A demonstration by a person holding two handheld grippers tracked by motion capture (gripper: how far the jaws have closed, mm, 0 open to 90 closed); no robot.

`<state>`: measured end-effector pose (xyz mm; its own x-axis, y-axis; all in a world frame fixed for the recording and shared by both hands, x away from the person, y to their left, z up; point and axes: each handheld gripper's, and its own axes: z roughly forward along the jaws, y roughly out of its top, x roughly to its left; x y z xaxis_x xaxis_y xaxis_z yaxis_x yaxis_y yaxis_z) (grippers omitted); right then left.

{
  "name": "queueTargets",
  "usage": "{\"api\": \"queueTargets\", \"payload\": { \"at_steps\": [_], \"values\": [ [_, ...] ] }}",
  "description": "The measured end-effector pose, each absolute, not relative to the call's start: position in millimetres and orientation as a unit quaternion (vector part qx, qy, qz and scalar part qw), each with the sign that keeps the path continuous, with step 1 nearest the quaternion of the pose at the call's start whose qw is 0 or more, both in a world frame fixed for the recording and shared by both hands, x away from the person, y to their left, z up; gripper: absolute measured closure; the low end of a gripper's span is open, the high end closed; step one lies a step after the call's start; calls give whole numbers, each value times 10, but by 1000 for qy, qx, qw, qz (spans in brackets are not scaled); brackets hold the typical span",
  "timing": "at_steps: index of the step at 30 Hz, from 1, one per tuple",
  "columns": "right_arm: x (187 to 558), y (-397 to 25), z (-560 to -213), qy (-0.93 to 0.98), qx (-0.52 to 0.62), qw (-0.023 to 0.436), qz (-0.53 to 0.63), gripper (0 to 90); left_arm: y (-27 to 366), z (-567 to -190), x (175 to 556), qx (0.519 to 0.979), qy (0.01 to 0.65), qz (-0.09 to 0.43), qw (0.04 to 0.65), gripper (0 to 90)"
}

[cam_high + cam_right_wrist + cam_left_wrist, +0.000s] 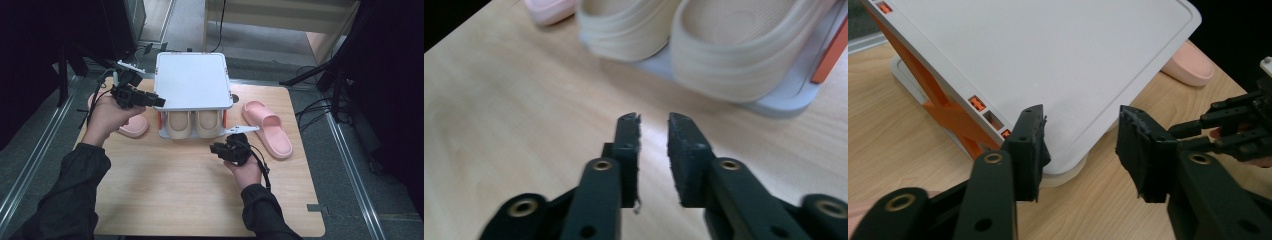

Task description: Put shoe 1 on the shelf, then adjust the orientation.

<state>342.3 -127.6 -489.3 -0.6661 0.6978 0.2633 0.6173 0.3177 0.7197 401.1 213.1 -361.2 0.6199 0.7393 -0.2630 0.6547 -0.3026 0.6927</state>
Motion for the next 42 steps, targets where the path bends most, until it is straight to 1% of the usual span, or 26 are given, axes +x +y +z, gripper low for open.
{"api": "queueTargets", "payload": {
  "at_steps": [2,3,4,6,9,10,11,12,14,20,24,27,32,34,37,41,42],
  "values": [
    [3350,-1324,-4873,817,384,42,429,636,2143,-3596,3992,805,431,56,405,491],
    [3350,-1324,-4873,817,384,42,429,636,2157,-3582,3975,804,430,59,407,491],
    [3273,-1368,-4854,822,368,44,433,566,2185,-3566,3954,802,435,62,405,436],
    [3214,-1408,-4844,823,365,44,433,517,2233,-3554,3929,800,442,61,401,412],
    [3143,-1463,-4837,824,361,46,434,492,2275,-3550,3903,797,448,62,400,398],
    [3097,-1509,-4839,824,358,34,438,470,2325,-3543,3878,795,452,59,401,392],
    [3097,-1509,-4839,824,358,34,438,470,2325,-3543,3878,795,452,59,401,390],
    [3045,-1566,-4828,828,347,24,439,442,2375,-3534,3847,791,455,58,404,389],
    [3016,-1613,-4807,828,345,15,442,425,2398,-3530,3830,790,457,58,404,387],
    [2963,-1772,-4770,820,349,-2,454,422,2526,-3592,3762,783,468,65,404,372],
    [2991,-1824,-4860,829,351,10,435,449,2634,-3727,3730,774,481,55,407,372],
    [3074,-1822,-4866,822,357,1,444,449,2649,-3770,3717,775,483,60,402,369],
    [3124,-1790,-4844,821,354,1,447,448,2704,-3911,3718,774,484,65,402,372],
    [3132,-1757,-4826,826,349,15,443,449,2769,-4019,3751,766,493,52,409,377],
    [3141,-1729,-4793,833,332,46,439,458,2852,-4156,3790,766,490,47,414,406],
    [3149,-1738,-4780,830,336,51,442,462,2919,-4274,3831,766,503,61,396,458],
    [3147,-1749,-4775,828,339,52,443,463,2962,-4342,3851,761,512,66,394,484]
  ]
}}
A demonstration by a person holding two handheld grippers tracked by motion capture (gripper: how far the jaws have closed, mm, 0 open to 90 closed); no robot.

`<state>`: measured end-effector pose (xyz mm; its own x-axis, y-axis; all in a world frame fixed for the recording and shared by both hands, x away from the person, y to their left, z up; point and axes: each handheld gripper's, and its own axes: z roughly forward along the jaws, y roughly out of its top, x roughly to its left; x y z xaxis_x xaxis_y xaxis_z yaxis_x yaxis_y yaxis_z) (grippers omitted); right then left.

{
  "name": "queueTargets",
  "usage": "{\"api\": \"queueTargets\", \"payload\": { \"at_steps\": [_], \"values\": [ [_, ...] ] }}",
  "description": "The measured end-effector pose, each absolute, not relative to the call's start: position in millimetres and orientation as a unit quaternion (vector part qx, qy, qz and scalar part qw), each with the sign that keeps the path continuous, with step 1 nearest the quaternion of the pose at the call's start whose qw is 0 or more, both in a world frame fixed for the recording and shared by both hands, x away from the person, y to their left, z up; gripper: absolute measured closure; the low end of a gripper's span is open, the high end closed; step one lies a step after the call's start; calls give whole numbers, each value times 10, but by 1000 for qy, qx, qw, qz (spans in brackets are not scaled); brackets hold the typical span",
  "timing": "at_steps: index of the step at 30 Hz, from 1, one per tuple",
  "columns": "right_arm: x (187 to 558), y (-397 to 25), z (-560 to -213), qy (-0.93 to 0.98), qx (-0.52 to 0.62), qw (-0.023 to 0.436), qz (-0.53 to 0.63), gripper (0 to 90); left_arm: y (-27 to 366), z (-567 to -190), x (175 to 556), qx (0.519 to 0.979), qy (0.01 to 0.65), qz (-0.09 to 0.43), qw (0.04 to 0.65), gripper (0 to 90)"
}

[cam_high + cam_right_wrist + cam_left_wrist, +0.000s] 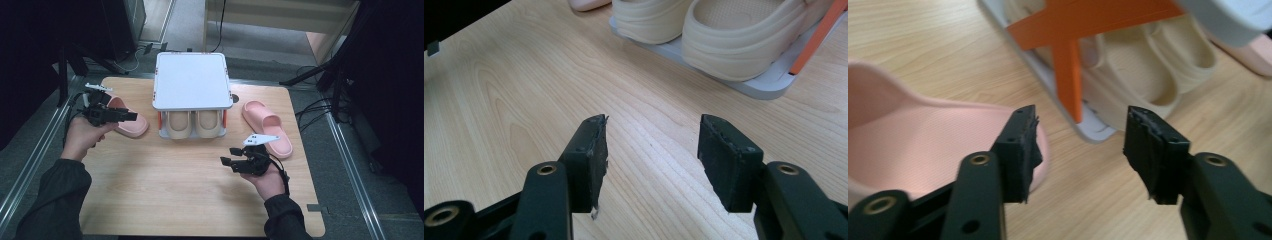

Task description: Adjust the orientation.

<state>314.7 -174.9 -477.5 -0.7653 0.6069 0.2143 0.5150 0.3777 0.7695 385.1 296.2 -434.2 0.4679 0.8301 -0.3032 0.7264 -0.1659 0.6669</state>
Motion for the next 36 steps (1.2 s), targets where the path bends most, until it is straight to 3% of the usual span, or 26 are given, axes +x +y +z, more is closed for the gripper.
{"api": "queueTargets", "payload": {
  "at_steps": [6,11,18,36],
  "values": [
    [3143,-1742,-4790,830,337,52,440,465,3076,-4518,3907,757,528,74,379,737],
    [3116,-1730,-4804,833,334,57,437,468,3239,-4629,3972,730,563,86,378,854],
    [3022,-1762,-4785,836,328,82,433,466,3386,-4849,4098,715,597,78,357,882],
    [2944,-1840,-4837,836,345,84,419,457,3503,-5072,4228,708,617,84,334,891]
  ]
}}
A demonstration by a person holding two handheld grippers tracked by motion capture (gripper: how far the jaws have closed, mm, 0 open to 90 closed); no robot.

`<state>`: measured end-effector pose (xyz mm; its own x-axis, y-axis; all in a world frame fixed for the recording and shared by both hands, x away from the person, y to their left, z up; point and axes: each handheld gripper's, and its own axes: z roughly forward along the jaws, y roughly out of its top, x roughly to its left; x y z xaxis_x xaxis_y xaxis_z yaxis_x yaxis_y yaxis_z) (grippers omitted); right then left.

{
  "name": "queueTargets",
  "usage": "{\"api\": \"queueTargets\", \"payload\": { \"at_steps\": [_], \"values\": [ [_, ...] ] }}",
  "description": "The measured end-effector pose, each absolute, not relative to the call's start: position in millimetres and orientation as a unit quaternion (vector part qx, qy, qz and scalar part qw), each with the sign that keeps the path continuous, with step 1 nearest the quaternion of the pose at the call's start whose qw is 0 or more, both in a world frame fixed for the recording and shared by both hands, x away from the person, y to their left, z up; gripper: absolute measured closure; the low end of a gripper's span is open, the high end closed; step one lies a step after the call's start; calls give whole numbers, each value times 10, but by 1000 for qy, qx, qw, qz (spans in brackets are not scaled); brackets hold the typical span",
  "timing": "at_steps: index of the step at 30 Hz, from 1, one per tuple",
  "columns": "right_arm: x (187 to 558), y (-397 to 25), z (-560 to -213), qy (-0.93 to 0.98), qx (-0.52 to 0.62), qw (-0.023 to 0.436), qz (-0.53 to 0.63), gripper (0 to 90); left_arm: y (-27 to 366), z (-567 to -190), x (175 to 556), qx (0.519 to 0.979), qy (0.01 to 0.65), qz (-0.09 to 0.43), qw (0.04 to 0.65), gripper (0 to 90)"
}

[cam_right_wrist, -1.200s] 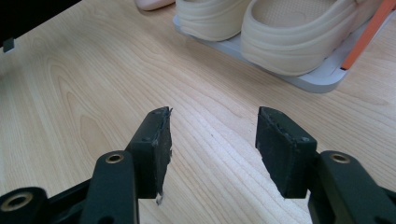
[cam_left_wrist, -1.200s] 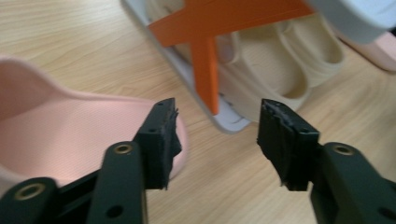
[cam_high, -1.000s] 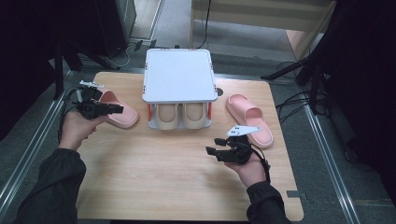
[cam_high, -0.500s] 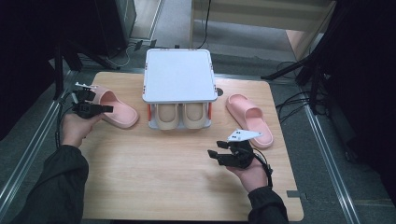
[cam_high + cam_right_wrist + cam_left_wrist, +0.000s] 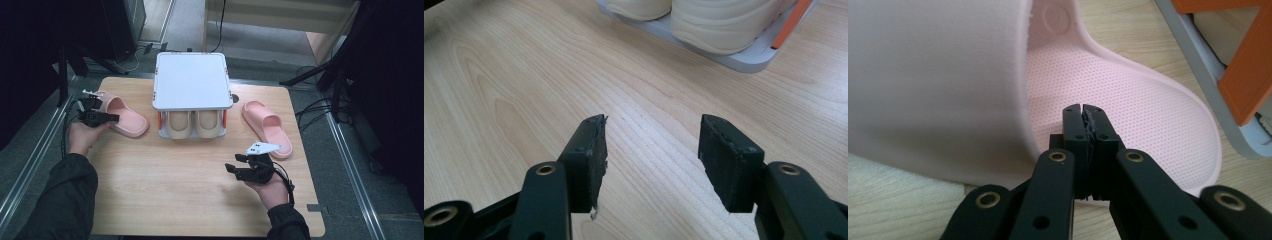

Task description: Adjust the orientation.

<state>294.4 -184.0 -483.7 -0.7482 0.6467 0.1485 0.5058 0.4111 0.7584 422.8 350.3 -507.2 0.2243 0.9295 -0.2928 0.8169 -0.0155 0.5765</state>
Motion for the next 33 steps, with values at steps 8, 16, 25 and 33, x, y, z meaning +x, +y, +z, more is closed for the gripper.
{"api": "queueTargets", "payload": {
  "at_steps": [8,16,25,33],
  "values": [
    [2967,-1800,-4848,839,339,78,418,455,3566,-5069,4163,707,619,78,333,890],
    [3010,-1728,-4878,845,335,67,411,450,3636,-5068,4094,708,618,67,335,891],
    [3036,-1672,-4878,848,328,62,412,449,3722,-5056,4018,708,622,80,325,876],
    [3062,-1624,-4883,851,323,59,411,446,3754,-4957,3944,709,619,85,327,735]
  ]
}}
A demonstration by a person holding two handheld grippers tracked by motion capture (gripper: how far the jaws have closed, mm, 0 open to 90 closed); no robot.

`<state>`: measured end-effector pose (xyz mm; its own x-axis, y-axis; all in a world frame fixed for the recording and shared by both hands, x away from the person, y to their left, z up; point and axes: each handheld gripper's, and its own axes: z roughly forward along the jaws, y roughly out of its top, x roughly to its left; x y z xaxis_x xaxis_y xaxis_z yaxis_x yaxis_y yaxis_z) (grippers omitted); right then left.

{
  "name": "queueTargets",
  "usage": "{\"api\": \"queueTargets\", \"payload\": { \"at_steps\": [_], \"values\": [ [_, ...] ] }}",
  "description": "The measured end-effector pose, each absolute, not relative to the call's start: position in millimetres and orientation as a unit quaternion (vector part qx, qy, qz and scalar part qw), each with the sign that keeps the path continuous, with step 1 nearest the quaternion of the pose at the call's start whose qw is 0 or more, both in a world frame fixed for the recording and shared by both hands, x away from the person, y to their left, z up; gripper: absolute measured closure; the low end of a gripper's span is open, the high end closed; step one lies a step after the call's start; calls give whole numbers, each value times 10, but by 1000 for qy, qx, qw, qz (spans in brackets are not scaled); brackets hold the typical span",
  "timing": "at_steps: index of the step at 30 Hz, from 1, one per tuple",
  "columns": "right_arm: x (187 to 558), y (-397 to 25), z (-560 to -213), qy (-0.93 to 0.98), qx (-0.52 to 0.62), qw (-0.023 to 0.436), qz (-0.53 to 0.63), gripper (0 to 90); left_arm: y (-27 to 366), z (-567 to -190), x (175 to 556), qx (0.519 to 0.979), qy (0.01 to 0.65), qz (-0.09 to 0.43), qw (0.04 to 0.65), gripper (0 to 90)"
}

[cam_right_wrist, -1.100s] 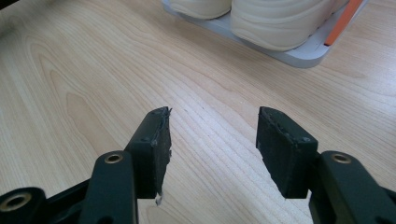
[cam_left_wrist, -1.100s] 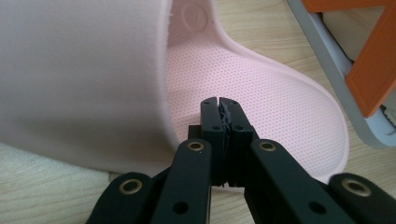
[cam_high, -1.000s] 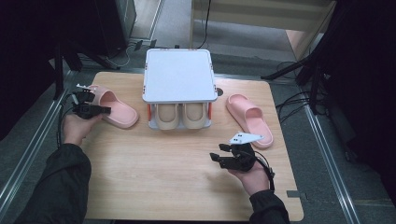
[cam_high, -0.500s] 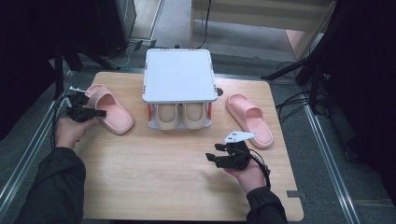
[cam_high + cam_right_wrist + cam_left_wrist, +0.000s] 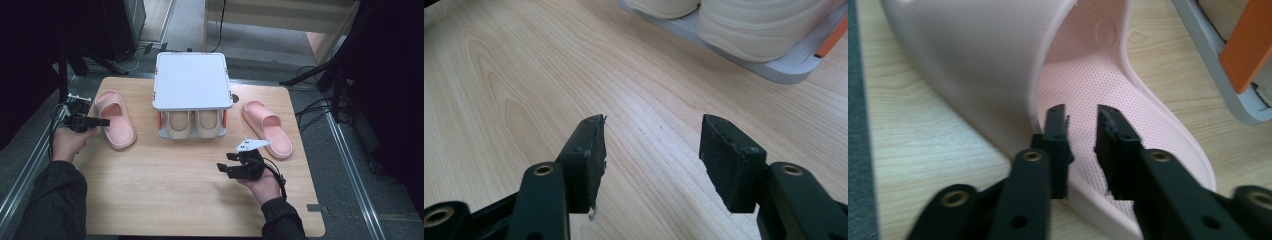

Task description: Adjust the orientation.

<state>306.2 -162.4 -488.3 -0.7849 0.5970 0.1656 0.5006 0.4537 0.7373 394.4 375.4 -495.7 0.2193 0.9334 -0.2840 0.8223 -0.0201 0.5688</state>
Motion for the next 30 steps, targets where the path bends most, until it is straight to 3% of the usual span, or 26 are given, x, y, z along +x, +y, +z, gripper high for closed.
{"api": "queueTargets", "payload": {
  "at_steps": [9,30],
  "values": [
    [3055,-1602,-4885,852,319,57,412,445,3898,-4890,3897,688,628,94,350,552],
    [2910,-1844,-4902,840,354,73,405,444,4066,-5030,4146,656,664,100,344,462]
  ]
}}
